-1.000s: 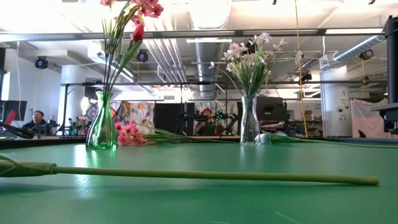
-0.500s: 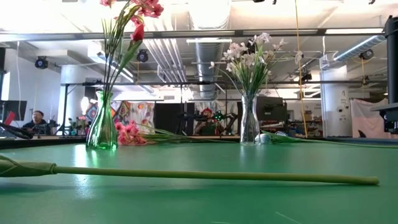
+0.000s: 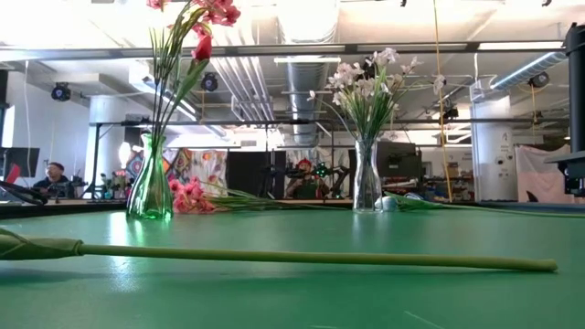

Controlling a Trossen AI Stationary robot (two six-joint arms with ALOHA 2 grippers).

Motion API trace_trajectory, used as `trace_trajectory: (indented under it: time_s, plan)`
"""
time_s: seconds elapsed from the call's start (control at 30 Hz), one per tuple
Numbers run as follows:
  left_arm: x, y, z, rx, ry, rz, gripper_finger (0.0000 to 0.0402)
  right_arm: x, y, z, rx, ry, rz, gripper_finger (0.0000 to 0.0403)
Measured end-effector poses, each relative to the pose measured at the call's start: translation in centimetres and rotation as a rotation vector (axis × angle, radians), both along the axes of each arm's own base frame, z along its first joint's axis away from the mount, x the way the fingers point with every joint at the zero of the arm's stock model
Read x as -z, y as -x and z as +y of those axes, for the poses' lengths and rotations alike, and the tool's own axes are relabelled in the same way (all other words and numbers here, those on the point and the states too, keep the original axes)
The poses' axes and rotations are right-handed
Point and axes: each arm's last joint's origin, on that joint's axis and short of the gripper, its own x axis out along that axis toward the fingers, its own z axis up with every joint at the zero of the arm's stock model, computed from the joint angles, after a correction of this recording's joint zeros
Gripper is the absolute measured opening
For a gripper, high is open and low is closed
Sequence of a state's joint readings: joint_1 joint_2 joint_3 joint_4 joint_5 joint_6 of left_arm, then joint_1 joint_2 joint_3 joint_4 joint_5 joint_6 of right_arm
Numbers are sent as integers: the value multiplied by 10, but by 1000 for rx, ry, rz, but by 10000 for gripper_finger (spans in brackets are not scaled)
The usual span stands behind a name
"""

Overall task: Sort flowers into vase by color
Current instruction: Put the red flower into the green vase

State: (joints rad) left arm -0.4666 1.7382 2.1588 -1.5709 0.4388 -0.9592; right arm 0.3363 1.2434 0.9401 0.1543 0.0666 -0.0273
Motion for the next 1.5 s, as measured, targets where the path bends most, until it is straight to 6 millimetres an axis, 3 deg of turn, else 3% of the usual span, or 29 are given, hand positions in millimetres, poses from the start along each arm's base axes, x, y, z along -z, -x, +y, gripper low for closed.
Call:
trace_trajectory:
  time_s: [0.3,0.43,0.63,0.87,1.0,1.2,1.33,1.5]
  plan:
    - [-20,6,4,-80,12,-60,0,0,0,0,-8,32,-13,261]
    - [-28,8,7,-39,-20,-149,0,-1,0,0,-8,35,-22,265]
    - [-36,12,7,151,-364,-468,0,-4,-1,0,-2,12,-52,262]
    - [-48,40,-27,362,-917,-795,0,-6,-2,0,1,-14,-70,259]
    - [-57,54,-40,219,-1225,-922,0,-7,-2,0,1,-9,-73,264]
    - [-59,68,-42,-239,-1494,-1028,0,-7,-3,1,1,-12,-88,263]
    - [-50,76,-42,-334,-1520,-1078,0,-5,-3,1,1,-9,-79,257]
    - [-14,71,-45,-208,-1435,-983,0,-1,-6,2,0,3,-67,254]
